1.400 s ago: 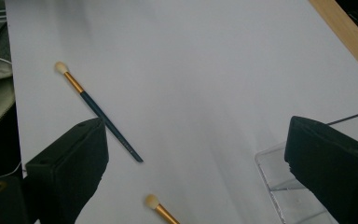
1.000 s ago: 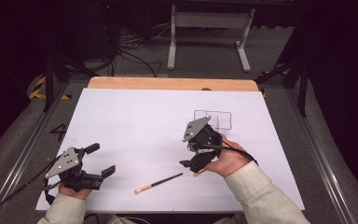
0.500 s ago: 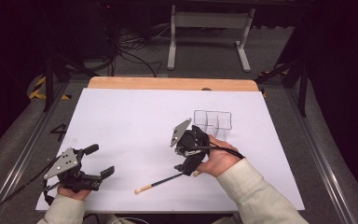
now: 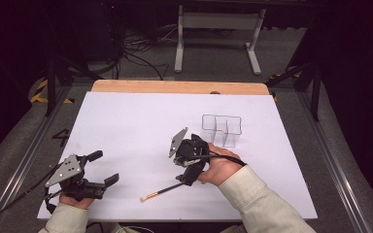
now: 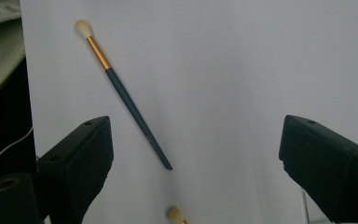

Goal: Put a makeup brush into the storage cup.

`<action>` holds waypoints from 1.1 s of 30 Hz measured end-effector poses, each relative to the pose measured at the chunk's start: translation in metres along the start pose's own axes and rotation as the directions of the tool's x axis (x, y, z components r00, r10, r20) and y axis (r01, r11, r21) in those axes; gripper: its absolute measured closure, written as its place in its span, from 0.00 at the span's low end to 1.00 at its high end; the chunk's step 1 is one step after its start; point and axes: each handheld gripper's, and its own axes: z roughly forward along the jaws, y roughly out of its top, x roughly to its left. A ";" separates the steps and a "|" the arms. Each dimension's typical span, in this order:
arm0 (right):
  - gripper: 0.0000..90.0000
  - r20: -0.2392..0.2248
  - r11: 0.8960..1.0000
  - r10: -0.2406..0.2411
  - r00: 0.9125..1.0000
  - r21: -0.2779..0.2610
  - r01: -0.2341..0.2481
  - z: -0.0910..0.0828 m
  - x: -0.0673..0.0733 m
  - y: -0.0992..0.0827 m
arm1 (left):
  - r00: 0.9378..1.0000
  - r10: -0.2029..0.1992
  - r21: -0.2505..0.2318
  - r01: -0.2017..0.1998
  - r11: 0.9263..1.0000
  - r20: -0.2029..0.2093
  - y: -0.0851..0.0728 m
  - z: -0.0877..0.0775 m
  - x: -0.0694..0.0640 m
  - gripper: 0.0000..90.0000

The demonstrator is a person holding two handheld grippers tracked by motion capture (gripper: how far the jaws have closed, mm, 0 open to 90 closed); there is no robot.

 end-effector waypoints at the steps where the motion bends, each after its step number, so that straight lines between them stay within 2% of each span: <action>1: 0.12 -0.004 1.000 -0.004 1.000 0.006 0.004 0.001 0.000 0.001 | 1.000 -0.003 -0.004 0.003 1.000 -0.001 0.000 0.000 0.000 0.01; 13: 0.15 -0.045 0.999 -0.017 0.999 0.037 0.019 0.020 0.005 0.007 | 1.000 -0.004 -0.002 0.004 1.000 -0.002 -0.001 -0.001 -0.001 0.02; 16: 0.16 -0.057 0.998 -0.032 0.998 0.057 0.036 0.027 0.006 0.009 | 1.000 0.003 0.002 -0.003 1.000 0.001 0.000 -0.001 -0.001 0.02; 33: 0.20 -0.101 0.992 -0.036 0.994 0.118 0.048 0.049 0.009 0.014 | 1.000 -0.007 -0.001 0.007 1.000 0.000 0.000 0.000 -0.001 0.02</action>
